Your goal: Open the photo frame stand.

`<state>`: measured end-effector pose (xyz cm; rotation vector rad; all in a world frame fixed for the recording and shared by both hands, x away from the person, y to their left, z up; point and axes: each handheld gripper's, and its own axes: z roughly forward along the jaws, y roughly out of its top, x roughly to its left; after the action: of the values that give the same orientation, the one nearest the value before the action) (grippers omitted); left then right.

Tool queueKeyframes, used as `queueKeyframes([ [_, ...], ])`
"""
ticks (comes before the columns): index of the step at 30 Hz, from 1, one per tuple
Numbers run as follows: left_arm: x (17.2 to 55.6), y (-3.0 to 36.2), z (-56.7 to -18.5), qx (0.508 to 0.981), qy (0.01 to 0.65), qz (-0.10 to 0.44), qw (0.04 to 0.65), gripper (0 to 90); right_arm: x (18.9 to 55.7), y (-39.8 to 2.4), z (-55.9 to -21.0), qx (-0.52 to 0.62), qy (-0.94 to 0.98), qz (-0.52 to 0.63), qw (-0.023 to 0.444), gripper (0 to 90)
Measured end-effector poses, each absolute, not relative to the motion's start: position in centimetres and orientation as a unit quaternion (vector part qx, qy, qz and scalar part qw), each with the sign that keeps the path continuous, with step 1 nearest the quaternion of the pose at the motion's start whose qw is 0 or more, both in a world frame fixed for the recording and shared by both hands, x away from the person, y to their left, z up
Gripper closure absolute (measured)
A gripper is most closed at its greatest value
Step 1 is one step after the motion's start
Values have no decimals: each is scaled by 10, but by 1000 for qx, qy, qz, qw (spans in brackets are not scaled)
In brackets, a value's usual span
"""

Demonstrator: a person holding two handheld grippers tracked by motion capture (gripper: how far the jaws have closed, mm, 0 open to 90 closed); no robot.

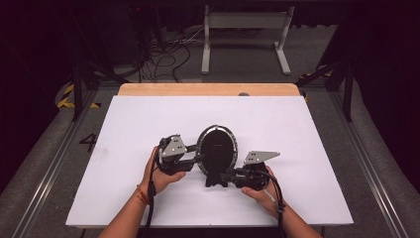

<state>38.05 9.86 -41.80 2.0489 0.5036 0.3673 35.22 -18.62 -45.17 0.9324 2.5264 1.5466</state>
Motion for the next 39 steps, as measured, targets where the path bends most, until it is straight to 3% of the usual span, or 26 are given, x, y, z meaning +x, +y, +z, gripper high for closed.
queueKeyframes([
  [3, 378, 97, -419, 841, 204, 150, 477, 595, 353, -186, -453, 304, 814, 494, 21, 754],
  [6, 378, 94, -423, 847, 204, 146, 469, 515, 353, -186, -453, 304, 815, 494, 23, 762],
  [14, 387, 88, -434, 860, 206, 95, 458, 407, 352, -187, -452, 296, 813, 501, 13, 768],
  [18, 389, 90, -436, 859, 208, 81, 460, 446, 352, -187, -452, 294, 815, 500, 15, 767],
  [21, 389, 91, -435, 863, 203, 89, 455, 529, 352, -187, -452, 292, 816, 499, 16, 767],
  [24, 387, 90, -433, 863, 199, 101, 454, 540, 352, -187, -452, 294, 818, 495, 23, 768],
  [30, 385, 92, -430, 842, 211, 140, 476, 650, 354, -187, -449, 293, 818, 493, 37, 798],
  [39, 380, 89, -432, 835, 208, 172, 479, 663, 356, -186, -448, 287, 823, 488, 49, 812],
])
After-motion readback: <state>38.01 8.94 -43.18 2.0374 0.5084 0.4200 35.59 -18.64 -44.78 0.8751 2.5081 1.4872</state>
